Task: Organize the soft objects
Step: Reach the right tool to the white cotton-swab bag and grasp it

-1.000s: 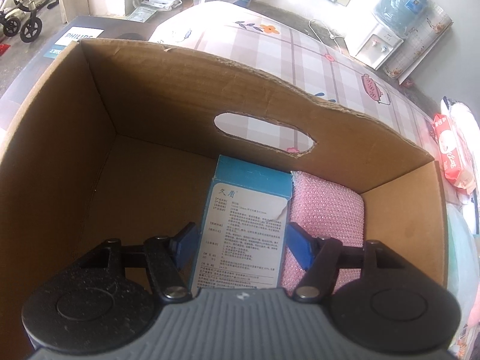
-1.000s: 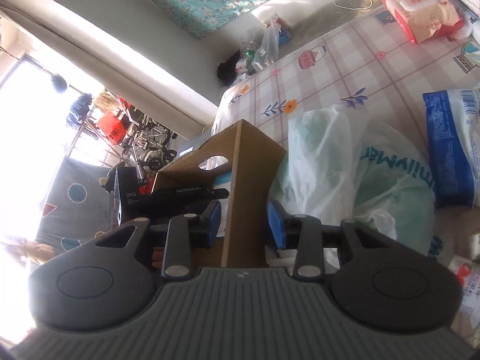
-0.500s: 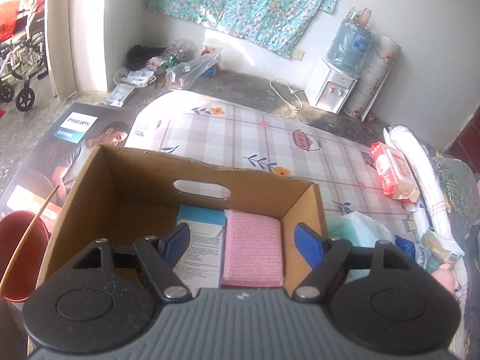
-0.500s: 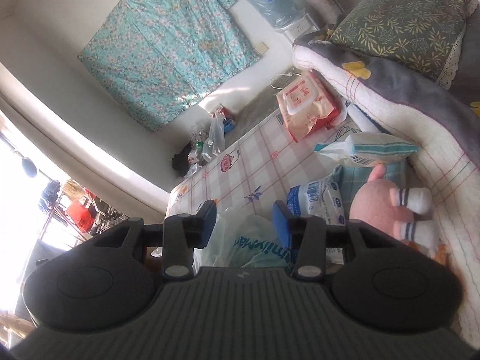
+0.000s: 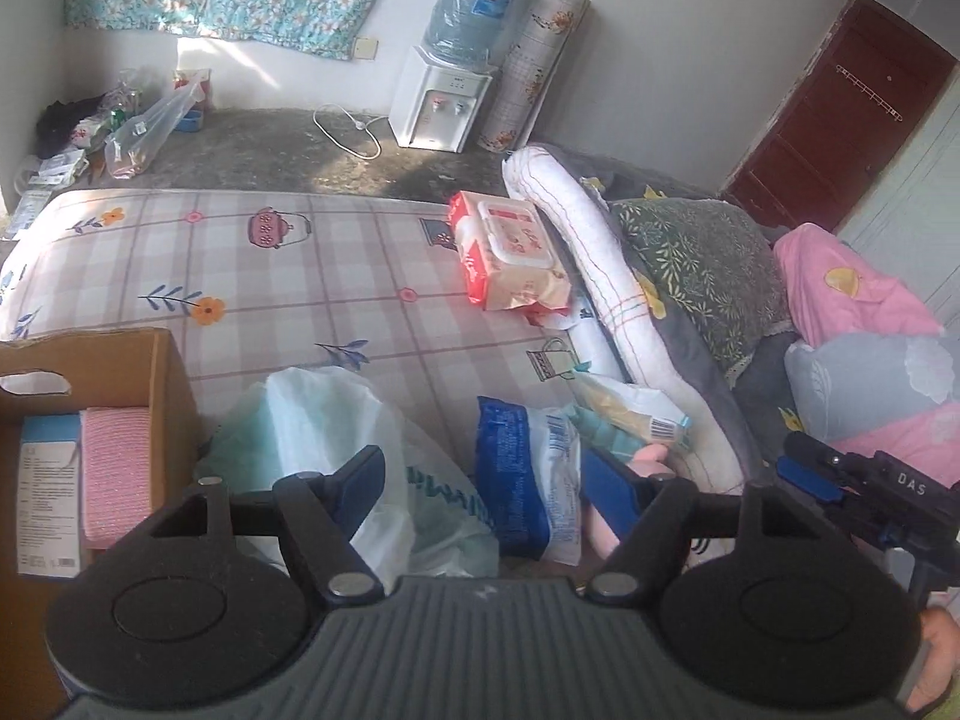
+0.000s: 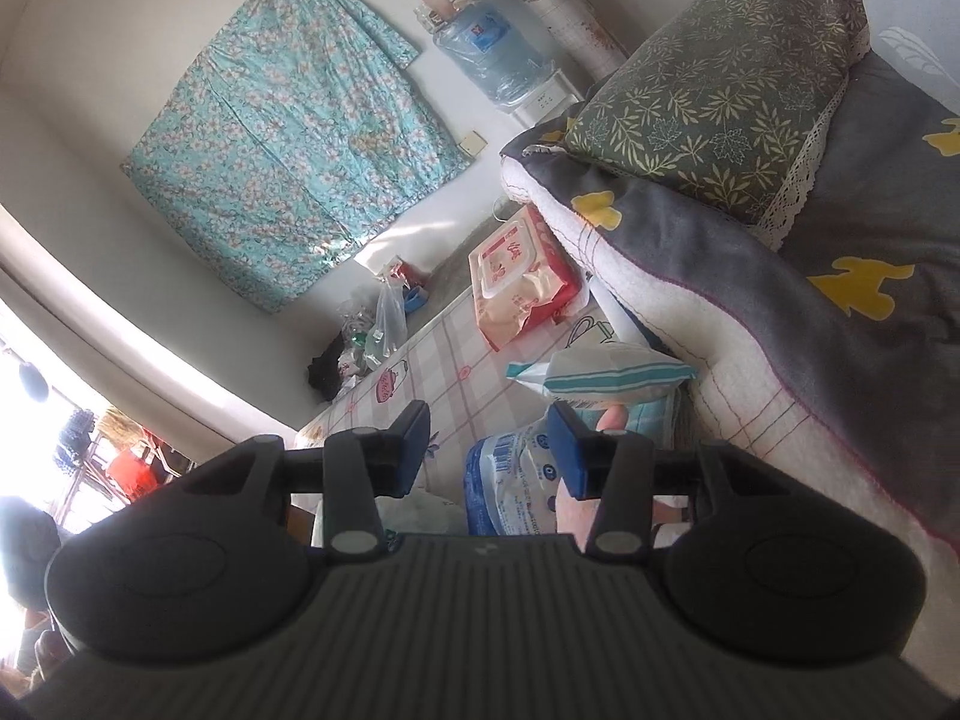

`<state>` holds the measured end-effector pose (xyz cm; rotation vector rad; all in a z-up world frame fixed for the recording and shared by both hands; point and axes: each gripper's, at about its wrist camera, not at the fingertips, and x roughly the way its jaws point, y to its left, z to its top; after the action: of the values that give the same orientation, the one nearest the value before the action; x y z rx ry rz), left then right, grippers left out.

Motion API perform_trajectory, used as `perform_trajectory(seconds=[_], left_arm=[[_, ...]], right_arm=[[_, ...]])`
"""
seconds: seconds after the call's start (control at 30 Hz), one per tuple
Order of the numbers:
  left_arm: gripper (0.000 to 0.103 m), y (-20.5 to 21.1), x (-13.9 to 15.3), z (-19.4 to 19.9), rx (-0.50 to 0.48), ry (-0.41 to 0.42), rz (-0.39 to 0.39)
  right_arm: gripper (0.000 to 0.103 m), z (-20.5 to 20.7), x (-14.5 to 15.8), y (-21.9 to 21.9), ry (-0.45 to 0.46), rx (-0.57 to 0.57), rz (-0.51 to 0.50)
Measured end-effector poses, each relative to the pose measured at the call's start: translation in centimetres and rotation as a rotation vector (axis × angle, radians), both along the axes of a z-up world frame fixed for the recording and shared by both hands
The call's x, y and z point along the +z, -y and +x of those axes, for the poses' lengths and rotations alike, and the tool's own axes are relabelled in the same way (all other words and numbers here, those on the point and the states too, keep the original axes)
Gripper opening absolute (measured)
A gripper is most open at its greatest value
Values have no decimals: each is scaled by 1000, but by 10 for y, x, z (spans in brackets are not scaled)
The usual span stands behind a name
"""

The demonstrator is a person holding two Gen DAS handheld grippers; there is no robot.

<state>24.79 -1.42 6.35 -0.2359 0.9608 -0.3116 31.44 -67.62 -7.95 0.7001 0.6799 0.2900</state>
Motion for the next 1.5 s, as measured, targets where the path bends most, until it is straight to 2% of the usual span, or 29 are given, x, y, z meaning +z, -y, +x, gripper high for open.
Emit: perform_trajectory(seconds=[0.1, 0.3, 0.4, 0.47, 0.57, 0.63, 0.83, 1.0, 1.1, 1.17, 1.3, 1.33, 1.37, 1.5], left_arm=[[68, 37, -12, 23, -29, -40, -23], [54, 81, -49, 67, -19, -159, -113], [53, 95, -71, 89, -32, -223, -150], [53, 98, -84, 101, -17, -260, -164], [54, 105, -98, 114, -16, -290, -181], [54, 110, -103, 119, -28, -298, -177], [52, 135, -120, 127, -95, -326, -157], [52, 151, -131, 132, -131, -349, -157], [51, 154, -135, 133, -119, -346, -145], [41, 153, -136, 135, -110, -349, -138], [32, 150, -138, 138, -95, -354, -140], [18, 150, -135, 137, -100, -340, -144], [11, 149, -132, 136, -108, -330, -147], [11, 139, -108, 127, -150, -249, -146]], right_arm=[[42, 23, -10, 2, -3, 5, -25], [26, 87, -39, 5, -44, 15, -58], [22, 118, -58, 2, -79, 31, -87], [21, 135, -78, -5, -136, 88, -85], [20, 139, -99, -14, -181, 162, -60], [20, 136, -104, -17, -190, 186, -25], [20, 142, -125, 3, -259, 164, 177], [20, 147, -138, 9, -299, 133, 285], [19, 150, -145, 12, -310, 114, 309], [19, 150, -146, 15, -308, 100, 334], [21, 151, -143, 15, -298, 85, 351], [21, 153, -141, 17, -299, 84, 345], [22, 153, -139, 17, -298, 84, 340], [23, 155, -126, 15, -260, 97, 328]])
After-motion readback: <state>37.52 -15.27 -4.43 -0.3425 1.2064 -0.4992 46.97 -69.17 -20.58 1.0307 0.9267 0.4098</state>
